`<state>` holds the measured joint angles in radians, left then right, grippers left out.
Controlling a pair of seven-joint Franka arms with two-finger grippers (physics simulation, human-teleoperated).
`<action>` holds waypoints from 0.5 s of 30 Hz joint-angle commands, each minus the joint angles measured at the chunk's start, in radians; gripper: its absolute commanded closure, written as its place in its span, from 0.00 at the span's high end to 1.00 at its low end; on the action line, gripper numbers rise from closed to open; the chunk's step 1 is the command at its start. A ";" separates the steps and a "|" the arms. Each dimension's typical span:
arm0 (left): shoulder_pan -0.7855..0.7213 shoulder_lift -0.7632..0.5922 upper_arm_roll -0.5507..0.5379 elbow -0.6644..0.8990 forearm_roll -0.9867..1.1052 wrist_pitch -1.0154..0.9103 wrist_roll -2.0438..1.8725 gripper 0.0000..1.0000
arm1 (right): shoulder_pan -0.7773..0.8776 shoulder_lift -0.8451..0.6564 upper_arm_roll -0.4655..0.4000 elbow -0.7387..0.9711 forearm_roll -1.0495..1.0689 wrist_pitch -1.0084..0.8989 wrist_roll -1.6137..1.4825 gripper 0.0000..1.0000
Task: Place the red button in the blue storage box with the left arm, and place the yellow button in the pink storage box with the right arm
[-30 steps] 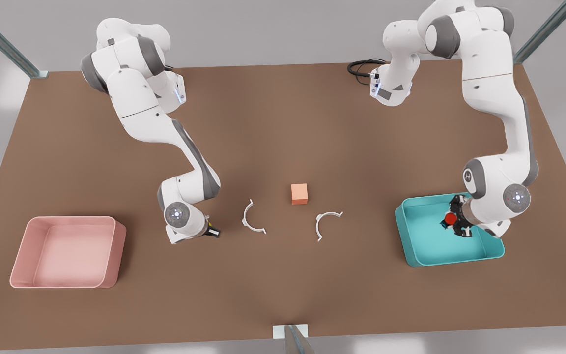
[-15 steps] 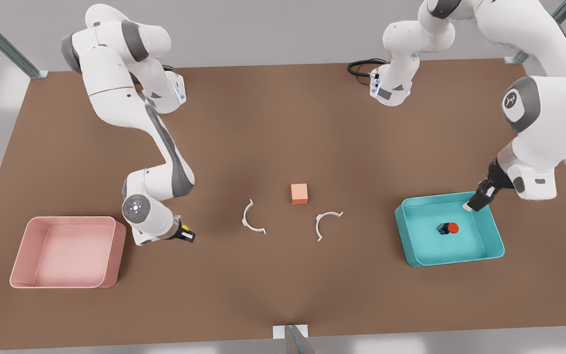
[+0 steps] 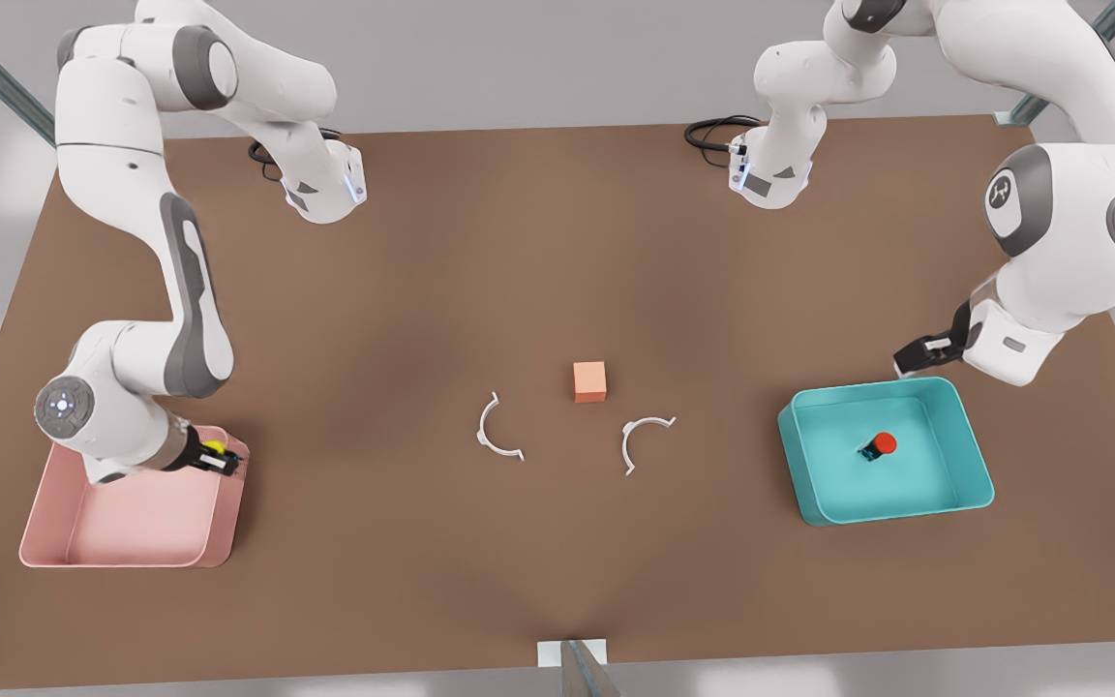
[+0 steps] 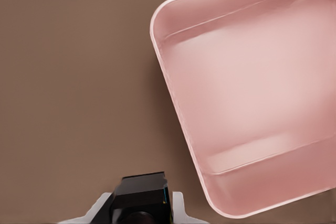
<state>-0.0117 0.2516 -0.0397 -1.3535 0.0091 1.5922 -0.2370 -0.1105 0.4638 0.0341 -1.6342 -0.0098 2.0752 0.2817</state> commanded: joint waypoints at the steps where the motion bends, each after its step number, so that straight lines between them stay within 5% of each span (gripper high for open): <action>1: -0.002 0.002 0.000 0.000 0.002 -0.012 0.381 1.00 | -0.023 -0.001 0.001 0.000 -0.052 -0.026 -0.375 0.29; 12: -0.002 0.002 -0.002 0.000 0.002 -0.012 0.355 1.00 | -0.176 0.062 -0.006 0.073 -0.091 0.052 -0.644 0.33; 13: -0.002 0.002 -0.002 0.000 0.002 -0.012 0.354 1.00 | -0.182 0.064 -0.006 0.077 -0.091 0.052 -0.654 0.56; 14: -0.002 0.002 0.000 0.000 0.002 -0.012 0.354 1.00 | -0.184 0.070 -0.006 0.088 -0.087 0.051 -0.659 1.00; 15: -0.002 0.002 -0.002 0.000 0.002 -0.012 0.354 1.00 | -0.182 0.070 -0.005 0.091 -0.085 0.043 -0.658 1.00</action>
<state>-0.0139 0.2543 -0.0412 -1.3535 0.0101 1.5816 -0.0314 -0.2923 0.5319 0.0291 -1.5492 -0.0943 2.1146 -0.0475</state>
